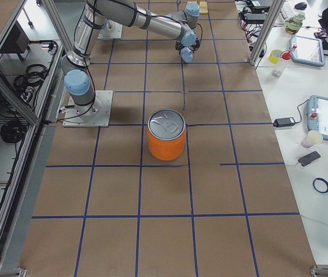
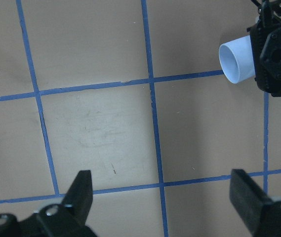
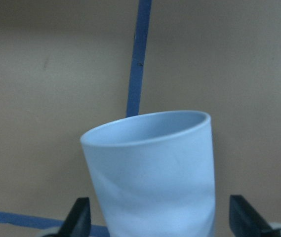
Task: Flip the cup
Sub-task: 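Release the cup on its side and lift the right gripper away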
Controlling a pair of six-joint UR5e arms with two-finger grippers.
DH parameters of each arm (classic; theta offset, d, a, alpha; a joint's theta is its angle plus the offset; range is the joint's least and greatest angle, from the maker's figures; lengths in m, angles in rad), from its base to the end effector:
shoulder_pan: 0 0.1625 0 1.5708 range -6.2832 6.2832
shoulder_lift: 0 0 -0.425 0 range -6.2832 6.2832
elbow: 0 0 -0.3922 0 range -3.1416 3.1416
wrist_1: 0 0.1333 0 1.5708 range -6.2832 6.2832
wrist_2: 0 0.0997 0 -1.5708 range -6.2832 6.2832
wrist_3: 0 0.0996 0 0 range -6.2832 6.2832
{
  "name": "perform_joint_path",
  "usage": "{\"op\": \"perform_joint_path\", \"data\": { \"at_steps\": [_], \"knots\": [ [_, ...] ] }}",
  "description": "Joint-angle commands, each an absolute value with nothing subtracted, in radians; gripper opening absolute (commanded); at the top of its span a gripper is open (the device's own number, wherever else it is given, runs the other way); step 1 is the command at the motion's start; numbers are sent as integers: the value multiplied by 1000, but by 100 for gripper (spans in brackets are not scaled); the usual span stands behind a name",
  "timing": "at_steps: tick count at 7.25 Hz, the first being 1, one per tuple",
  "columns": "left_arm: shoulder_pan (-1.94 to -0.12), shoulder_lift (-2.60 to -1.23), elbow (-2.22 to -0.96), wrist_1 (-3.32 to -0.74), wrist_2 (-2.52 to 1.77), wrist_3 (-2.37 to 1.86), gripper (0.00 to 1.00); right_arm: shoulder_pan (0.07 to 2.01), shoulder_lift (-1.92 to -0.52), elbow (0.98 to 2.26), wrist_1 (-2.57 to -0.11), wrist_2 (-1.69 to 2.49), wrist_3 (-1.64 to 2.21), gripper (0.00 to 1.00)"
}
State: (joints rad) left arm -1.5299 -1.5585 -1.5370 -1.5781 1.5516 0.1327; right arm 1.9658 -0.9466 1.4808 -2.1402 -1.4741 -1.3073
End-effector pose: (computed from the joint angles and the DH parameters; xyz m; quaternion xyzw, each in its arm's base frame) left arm -0.1151 -0.4952 0.5099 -0.0461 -0.9987 0.0201 0.0079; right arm 0.3971 -0.5810 0.2121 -0.7516 0.6576 -0.0371 0.0356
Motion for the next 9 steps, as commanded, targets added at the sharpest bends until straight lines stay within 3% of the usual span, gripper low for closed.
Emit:
{"op": "perform_joint_path", "data": {
  "at_steps": [1, 6, 9],
  "knots": [
    [-1529, -1559, -1539, -1559, 1552, 130, 100, 1954, -991, 1470, -2105, -1474, -1304, 100],
    [-1528, -1562, -1548, -1503, 1546, 115, 100, 1751, -1352, 1476, -1722, -1474, -1272, 100],
    [-1528, -1568, -1586, -1415, 1386, -19, 100, 1683, -1492, 1489, -1594, -1537, -1117, 100]
  ]
}}
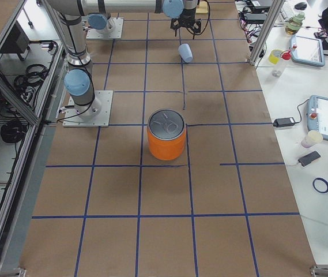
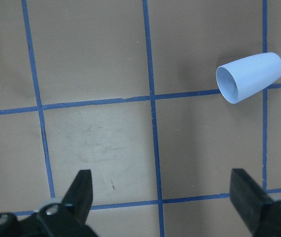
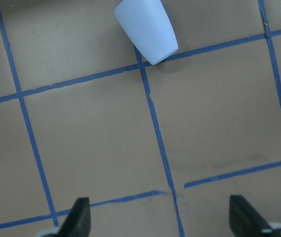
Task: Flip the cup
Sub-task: 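Reach the left gripper to the lying cup and grasp its base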
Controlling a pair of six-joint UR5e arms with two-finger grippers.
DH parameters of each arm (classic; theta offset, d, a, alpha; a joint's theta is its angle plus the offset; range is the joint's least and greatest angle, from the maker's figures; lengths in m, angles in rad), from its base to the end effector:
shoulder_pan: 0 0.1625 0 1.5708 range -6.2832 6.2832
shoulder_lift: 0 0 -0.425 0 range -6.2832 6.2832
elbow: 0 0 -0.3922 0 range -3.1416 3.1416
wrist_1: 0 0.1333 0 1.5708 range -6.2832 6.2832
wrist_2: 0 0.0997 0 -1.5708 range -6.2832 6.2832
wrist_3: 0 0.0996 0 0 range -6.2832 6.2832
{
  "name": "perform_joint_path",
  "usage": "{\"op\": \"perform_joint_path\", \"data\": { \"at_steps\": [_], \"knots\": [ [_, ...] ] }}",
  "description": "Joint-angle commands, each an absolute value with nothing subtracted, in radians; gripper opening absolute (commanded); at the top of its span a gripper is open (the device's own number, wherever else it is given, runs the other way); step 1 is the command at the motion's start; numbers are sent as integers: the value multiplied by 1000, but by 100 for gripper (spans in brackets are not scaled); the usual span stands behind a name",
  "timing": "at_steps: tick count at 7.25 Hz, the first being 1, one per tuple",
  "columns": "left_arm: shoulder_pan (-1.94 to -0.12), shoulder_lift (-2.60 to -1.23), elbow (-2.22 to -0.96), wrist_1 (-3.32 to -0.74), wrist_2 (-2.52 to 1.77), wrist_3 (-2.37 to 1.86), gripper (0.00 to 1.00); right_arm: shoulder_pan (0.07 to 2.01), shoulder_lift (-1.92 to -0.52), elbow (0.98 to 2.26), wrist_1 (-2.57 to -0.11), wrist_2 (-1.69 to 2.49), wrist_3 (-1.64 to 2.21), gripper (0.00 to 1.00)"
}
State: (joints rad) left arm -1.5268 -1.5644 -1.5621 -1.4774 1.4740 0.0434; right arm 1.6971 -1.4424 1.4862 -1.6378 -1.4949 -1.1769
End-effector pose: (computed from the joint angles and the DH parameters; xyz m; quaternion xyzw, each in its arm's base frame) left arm -0.1208 -0.5051 0.5057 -0.0023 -0.9974 0.0562 0.0459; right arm 0.2088 -0.5261 0.4699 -0.6063 0.7942 -0.0291 0.0270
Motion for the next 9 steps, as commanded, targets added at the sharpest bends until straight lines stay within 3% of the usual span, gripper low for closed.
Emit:
{"op": "perform_joint_path", "data": {
  "at_steps": [1, 4, 9],
  "knots": [
    [-1525, -1598, -1639, -1296, 1305, -29, 100, 1683, -1505, 1500, -1592, -1542, -1027, 100],
    [-1520, -1733, -1807, -1018, 1052, -233, 100, 1683, -1519, 1497, -1608, -1528, -567, 100],
    [-1520, -1943, -1827, -893, 841, -301, 100, 1675, -1574, 1500, -1655, -1545, 194, 100]
  ]
}}
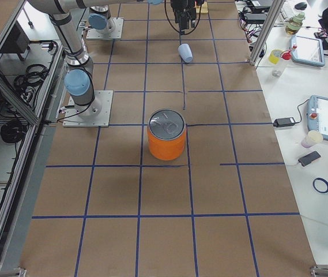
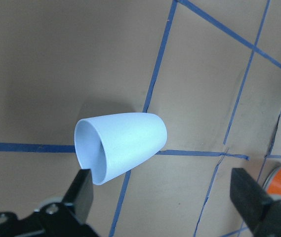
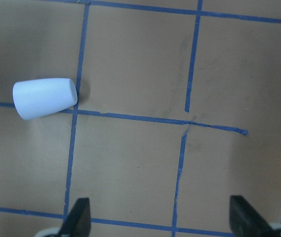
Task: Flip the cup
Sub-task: 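Reach the left gripper to the lying cup and grasp its base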
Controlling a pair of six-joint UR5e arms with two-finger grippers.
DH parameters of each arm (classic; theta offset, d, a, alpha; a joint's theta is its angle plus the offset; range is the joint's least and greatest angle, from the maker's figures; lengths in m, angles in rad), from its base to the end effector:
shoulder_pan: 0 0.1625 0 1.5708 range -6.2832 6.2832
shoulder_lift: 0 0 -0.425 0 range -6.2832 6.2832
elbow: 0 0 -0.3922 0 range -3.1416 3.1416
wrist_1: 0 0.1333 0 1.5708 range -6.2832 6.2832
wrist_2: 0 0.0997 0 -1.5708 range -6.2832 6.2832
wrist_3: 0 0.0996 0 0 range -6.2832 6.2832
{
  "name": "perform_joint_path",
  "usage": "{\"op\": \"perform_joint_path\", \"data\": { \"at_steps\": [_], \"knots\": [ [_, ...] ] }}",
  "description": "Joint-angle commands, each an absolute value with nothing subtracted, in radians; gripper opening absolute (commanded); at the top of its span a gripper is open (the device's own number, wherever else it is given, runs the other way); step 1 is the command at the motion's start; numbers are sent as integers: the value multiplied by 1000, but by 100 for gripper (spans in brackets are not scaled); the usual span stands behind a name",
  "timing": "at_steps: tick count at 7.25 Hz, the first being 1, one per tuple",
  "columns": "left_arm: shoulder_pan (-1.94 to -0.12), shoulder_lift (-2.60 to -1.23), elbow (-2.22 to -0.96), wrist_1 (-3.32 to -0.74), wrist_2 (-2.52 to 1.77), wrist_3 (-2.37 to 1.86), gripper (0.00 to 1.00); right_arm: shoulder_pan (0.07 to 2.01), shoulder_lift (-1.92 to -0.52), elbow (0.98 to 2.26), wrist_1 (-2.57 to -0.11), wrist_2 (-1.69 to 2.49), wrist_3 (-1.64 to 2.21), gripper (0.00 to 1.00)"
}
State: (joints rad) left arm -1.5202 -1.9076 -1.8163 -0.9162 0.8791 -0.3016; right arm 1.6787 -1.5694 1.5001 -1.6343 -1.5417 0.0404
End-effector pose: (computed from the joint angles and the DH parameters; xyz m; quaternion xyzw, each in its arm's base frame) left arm -0.1676 -0.5822 0.2786 0.1526 -0.9278 -0.0087 0.3404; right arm 0.1897 -0.4863 0.5292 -0.0346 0.9971 -0.0651 0.0194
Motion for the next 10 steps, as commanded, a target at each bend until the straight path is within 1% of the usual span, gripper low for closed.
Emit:
{"op": "perform_joint_path", "data": {
  "at_steps": [1, 2, 4, 9, 10],
  "knots": [
    [-1520, -1960, -1886, -770, 838, -298, 100, 1677, -1575, 1500, -1655, -1554, 230, 100],
    [-1520, -1983, -1937, -662, 838, -298, 100, 1674, -1575, 1502, -1654, -1578, 233, 100],
    [-1520, -2020, -1945, -579, 824, -301, 100, 1674, -1578, 1502, -1649, -1594, 232, 100],
    [-1522, -2040, -1979, -499, 739, -345, 100, 1677, -1582, 1502, -1637, -1601, 233, 100],
    [-1522, -2052, -1985, -497, 739, -347, 97, 1677, -1582, 1502, -1638, -1601, 233, 100]
  ]
}}
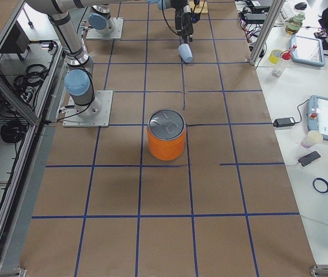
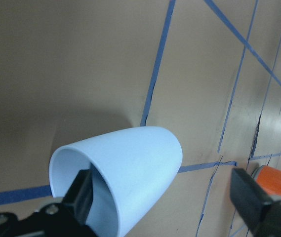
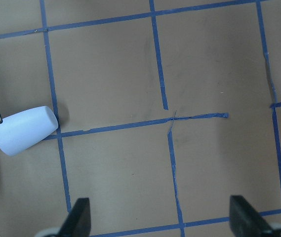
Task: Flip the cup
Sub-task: 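Reach the left gripper to the lying cup and grasp its base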
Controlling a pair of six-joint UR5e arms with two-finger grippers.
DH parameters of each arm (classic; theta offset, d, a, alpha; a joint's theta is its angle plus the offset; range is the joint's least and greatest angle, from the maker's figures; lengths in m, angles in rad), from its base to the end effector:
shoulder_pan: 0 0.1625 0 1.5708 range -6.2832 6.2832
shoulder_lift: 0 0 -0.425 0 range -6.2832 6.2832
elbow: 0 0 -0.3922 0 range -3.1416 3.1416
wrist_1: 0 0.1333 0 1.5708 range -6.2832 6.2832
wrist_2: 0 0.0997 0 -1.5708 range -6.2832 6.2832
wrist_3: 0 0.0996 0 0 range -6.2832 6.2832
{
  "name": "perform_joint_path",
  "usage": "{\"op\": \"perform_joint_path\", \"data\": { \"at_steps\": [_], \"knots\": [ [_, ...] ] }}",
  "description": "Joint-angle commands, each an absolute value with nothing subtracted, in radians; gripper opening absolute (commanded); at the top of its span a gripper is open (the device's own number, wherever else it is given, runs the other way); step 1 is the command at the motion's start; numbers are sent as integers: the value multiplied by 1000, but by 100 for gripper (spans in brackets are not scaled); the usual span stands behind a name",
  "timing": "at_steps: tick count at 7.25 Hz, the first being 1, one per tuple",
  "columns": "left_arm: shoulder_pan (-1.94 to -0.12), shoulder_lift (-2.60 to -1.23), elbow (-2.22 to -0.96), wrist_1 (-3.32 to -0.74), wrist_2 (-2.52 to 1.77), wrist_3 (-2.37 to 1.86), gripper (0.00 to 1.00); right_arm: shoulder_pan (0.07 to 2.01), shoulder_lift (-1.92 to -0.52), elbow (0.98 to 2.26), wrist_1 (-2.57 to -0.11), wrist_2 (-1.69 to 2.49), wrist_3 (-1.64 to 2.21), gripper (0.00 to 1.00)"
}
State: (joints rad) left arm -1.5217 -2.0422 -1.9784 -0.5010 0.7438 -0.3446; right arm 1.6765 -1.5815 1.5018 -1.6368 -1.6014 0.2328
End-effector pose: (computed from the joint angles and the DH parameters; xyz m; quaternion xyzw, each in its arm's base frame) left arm -0.1792 -0.5633 0.1918 0.1407 -0.9014 0.0274 0.4085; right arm 0.1822 -0.4830 0.5347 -0.0644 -0.9951 0.0743 0.0028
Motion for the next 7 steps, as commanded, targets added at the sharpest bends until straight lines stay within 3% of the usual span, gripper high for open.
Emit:
{"op": "perform_joint_path", "data": {
  "at_steps": [1, 2, 3, 6, 7],
  "knots": [
    [-1523, -2059, -1990, -497, 730, -362, 96, 1675, -1580, 1502, -1644, -1600, 232, 100],
    [-1523, -2065, -1990, -499, 707, -374, 96, 1675, -1580, 1502, -1641, -1601, 233, 100],
    [-1525, -2069, -1983, -496, 703, -417, 90, 1675, -1580, 1502, -1640, -1601, 233, 100],
    [-1529, -2092, -1980, -482, 712, -453, 54, 1675, -1580, 1503, -1646, -1600, 232, 100],
    [-1529, -2100, -1979, -433, 716, -453, 34, 1675, -1580, 1503, -1646, -1600, 232, 100]
  ]
}}
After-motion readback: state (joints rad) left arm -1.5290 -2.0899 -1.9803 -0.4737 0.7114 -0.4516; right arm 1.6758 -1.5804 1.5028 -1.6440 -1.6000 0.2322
